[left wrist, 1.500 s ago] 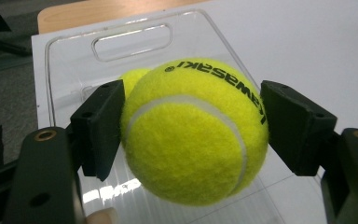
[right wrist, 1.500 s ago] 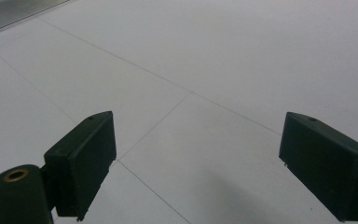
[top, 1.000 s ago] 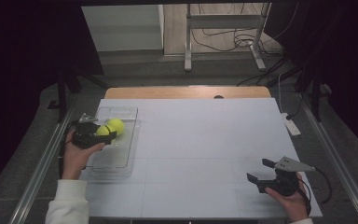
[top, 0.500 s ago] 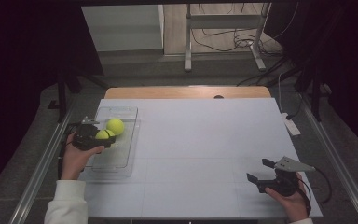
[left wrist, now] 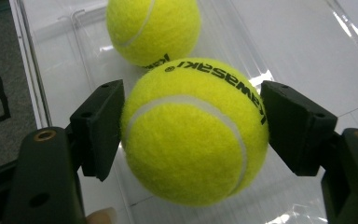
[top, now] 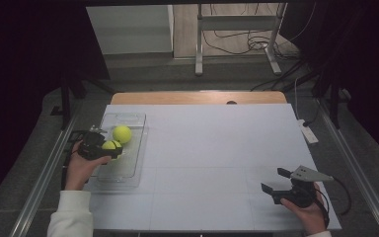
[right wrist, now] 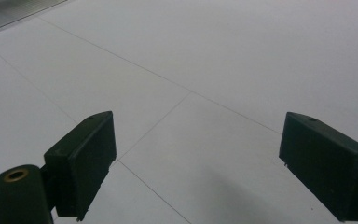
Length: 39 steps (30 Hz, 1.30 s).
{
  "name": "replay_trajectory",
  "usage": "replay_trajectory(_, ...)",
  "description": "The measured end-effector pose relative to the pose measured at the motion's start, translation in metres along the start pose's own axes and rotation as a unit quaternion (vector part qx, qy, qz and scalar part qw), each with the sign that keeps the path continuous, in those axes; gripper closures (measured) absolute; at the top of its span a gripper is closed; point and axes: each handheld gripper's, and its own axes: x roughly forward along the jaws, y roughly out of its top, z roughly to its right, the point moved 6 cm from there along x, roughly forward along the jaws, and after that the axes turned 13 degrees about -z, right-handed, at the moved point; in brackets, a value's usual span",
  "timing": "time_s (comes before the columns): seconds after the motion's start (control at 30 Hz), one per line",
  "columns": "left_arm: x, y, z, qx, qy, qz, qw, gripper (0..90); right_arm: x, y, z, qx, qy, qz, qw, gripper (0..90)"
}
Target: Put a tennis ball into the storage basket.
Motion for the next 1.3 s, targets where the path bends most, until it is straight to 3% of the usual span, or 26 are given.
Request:
replay_trajectory(0.37,0.005,-0.002,-0.001,-0.003,0.005,-0.019,0.9998,26.0,0.0,0.0,0.0,-0.001,-0.001,-0.001,1.0,11.6)
replay_trajectory(0.53,0.008,-0.003,0.0,0.006,0.014,-0.029,0.9995,24.8,0.0,0.0,0.0,0.0,0.0,-0.001,1.0,11.7)
replay_trajectory(0.7,0.0,0.002,0.002,0.003,0.013,0.008,0.9999,17.5,0.0,0.0,0.0,0.0,-0.001,-0.001,1.0,11.6)
replay_trajectory(0.87,-0.005,0.004,0.005,0.008,0.011,0.019,0.9997,16.2,0.0,0.0,0.0,0.0,0.0,-0.001,1.0,11.6)
replay_trajectory(1.07,-0.012,0.008,0.011,0.017,0.008,0.055,0.9983,15.4,0.0,0.0,0.002,0.004,0.002,0.003,1.0,11.7)
replay_trajectory(1.3,-0.024,0.016,0.033,0.042,-0.042,0.108,0.9924,14.6,0.002,0.0,0.003,0.004,0.007,0.003,1.0,11.7)
